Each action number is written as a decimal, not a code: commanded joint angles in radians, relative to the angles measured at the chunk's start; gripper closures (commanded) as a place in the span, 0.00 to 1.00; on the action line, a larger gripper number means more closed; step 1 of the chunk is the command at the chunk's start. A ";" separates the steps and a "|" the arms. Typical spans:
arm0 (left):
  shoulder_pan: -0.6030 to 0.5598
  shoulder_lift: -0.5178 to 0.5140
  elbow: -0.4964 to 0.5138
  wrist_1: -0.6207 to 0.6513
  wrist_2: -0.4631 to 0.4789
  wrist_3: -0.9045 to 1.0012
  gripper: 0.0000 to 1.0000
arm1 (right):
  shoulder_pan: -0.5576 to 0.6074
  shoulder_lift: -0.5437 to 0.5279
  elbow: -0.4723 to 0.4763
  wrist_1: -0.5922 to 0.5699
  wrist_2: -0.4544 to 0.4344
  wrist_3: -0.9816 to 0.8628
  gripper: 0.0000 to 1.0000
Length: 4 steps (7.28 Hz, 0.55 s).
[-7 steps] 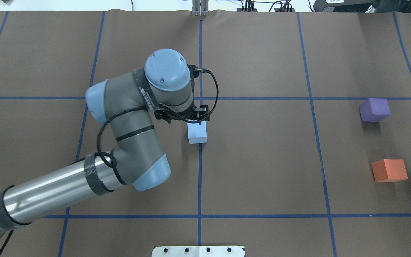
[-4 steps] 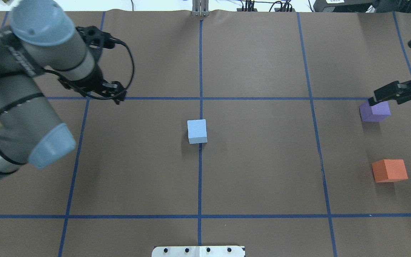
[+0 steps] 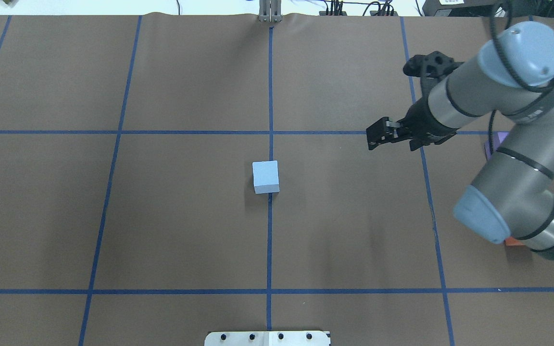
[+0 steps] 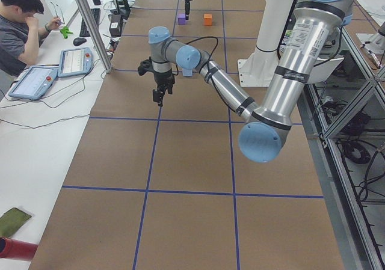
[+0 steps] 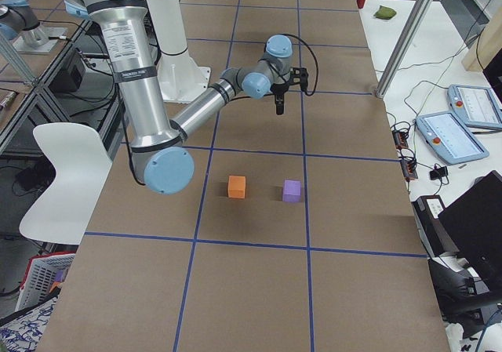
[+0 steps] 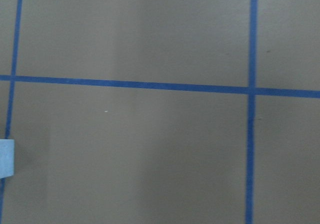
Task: Place blue block between orange and purple blocks
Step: 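Lower the right gripper onto the light blue cube and grasp it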
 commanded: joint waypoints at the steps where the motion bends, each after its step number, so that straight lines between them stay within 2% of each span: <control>1: -0.243 0.100 0.122 -0.010 -0.026 0.151 0.00 | -0.132 0.216 -0.087 -0.139 -0.142 0.101 0.00; 2: -0.329 0.100 0.208 -0.015 -0.029 0.155 0.00 | -0.169 0.293 -0.154 -0.141 -0.185 0.130 0.00; 4: -0.350 0.102 0.235 -0.044 -0.040 0.147 0.00 | -0.244 0.372 -0.262 -0.138 -0.265 0.157 0.00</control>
